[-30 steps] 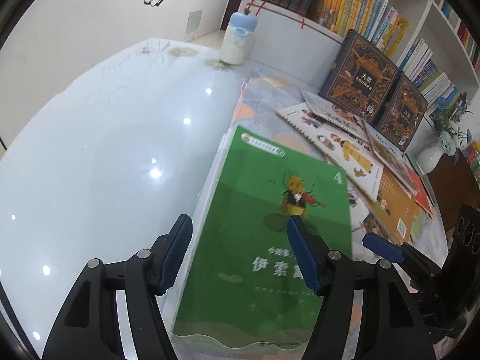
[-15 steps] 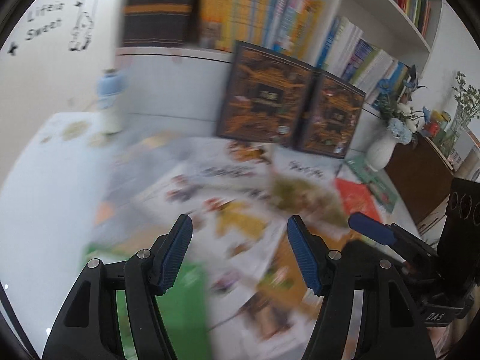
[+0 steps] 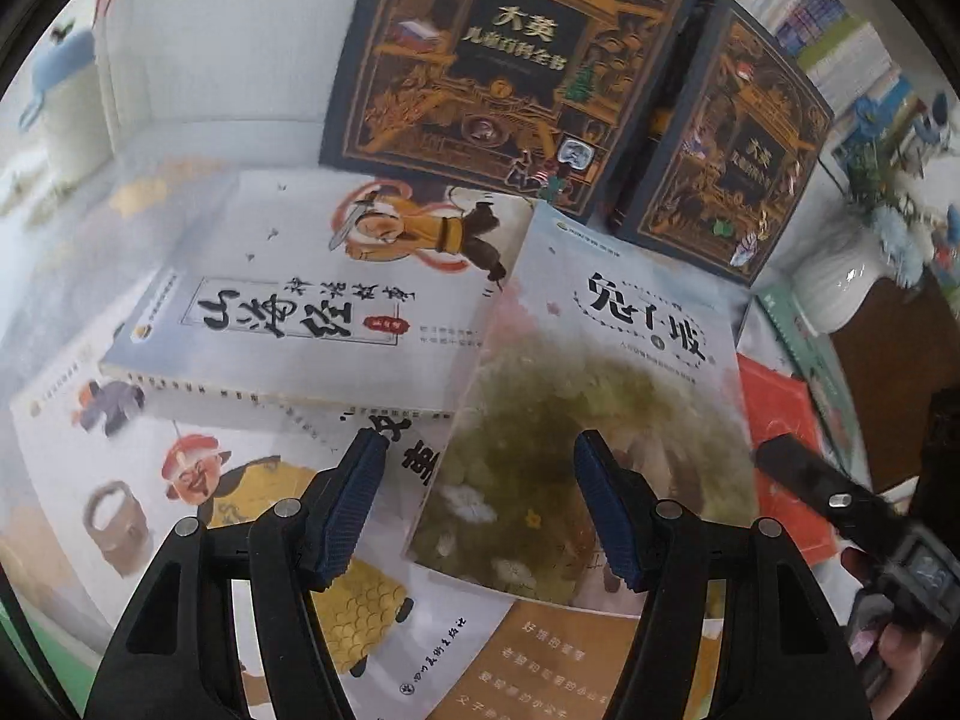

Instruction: Organize books

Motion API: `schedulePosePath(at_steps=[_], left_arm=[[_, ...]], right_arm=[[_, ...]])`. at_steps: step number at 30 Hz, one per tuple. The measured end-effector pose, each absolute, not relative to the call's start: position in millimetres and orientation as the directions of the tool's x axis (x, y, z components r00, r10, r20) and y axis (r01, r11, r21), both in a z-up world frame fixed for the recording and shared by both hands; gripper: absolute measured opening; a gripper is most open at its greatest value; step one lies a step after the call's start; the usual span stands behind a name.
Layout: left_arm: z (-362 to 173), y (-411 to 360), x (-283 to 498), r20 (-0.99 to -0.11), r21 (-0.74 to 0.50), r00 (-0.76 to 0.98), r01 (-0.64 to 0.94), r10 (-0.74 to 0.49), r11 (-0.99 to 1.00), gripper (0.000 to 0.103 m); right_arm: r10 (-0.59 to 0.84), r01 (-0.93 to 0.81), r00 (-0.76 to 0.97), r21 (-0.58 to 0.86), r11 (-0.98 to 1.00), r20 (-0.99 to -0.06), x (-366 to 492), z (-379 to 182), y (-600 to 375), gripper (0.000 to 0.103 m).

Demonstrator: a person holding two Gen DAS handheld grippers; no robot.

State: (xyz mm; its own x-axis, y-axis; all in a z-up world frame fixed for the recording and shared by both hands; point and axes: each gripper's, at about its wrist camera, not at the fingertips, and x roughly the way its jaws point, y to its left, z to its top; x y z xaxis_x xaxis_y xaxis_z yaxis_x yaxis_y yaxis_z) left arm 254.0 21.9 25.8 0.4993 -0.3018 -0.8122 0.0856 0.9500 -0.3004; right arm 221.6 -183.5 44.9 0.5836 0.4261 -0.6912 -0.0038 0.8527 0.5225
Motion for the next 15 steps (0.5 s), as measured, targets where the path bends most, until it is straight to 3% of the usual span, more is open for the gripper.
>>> schedulePosePath(at_steps=[4, 15], left_arm=[[28, 12, 252, -0.836, -0.270, 0.460, 0.126, -0.298, 0.955, 0.064], [40, 16, 194, -0.857, -0.257, 0.410, 0.187, -0.313, 0.948, 0.064]], right_arm=[[0.397, -0.027, 0.571, 0.467, 0.884, -0.718, 223, 43, -170, 0.075], [0.425, -0.079, 0.513, 0.452, 0.889, -0.746, 207, 46, -158, 0.076]])
